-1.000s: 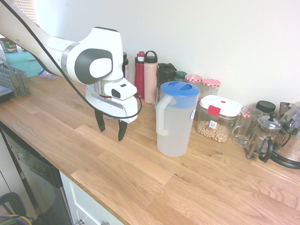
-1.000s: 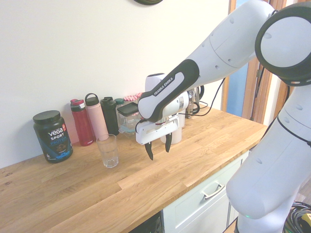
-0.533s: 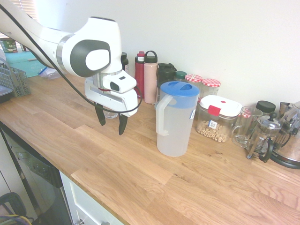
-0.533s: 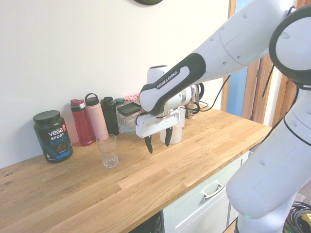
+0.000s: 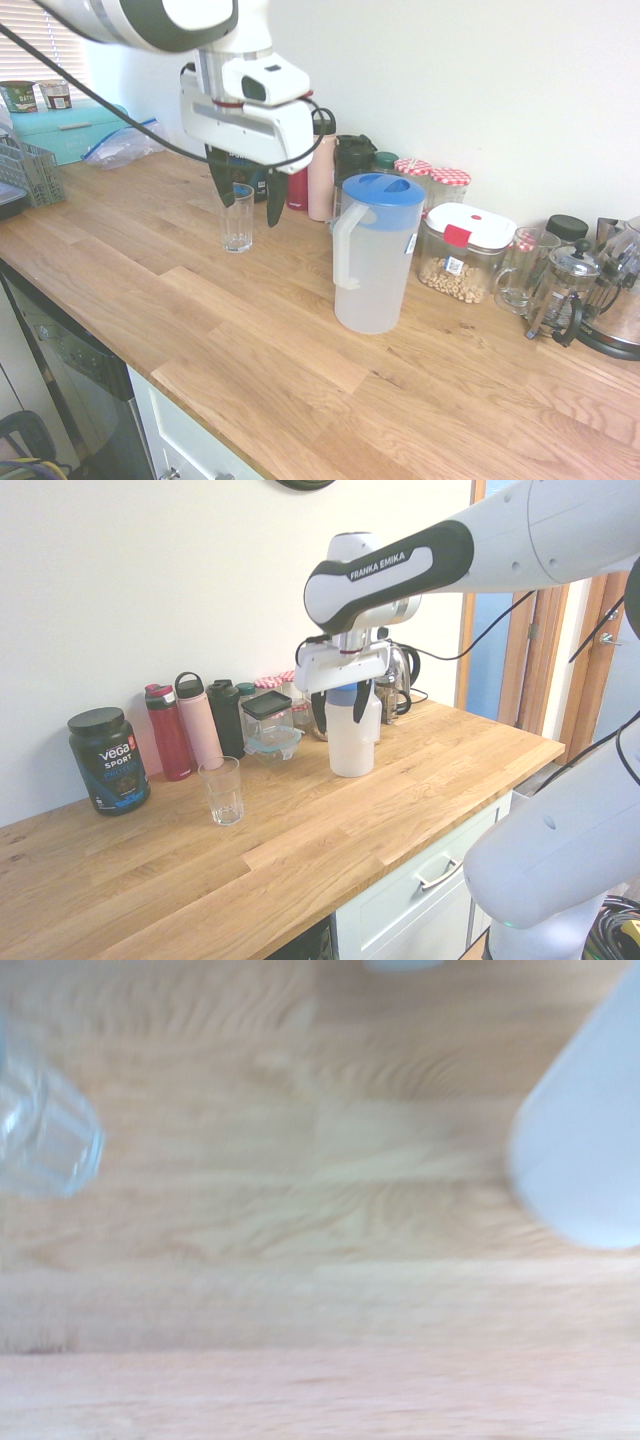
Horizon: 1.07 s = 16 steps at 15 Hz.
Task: Pour me some water
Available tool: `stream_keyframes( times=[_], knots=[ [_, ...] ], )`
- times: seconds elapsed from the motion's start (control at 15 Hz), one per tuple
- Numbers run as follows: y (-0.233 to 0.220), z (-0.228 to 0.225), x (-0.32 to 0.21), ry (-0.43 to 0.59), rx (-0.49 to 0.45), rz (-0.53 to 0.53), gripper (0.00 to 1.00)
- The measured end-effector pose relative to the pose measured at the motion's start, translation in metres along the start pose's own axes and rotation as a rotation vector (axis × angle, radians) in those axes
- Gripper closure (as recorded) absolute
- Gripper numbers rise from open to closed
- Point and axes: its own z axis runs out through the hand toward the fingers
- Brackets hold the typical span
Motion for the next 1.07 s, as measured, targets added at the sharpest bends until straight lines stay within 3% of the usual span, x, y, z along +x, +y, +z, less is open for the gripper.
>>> stream_keyframes(
  times=[0.2, 0.33, 1.07],
  knots=[
    [0.023, -0.044, 0.030, 0.020, 0.026, 0.035, 0.00],
    [0.037, -0.050, 0.048, 0.030, 0.026, 0.072, 0.00],
    [0.059, 0.031, 0.122, -0.014, -0.041, 0.127, 0.00]
  ],
)
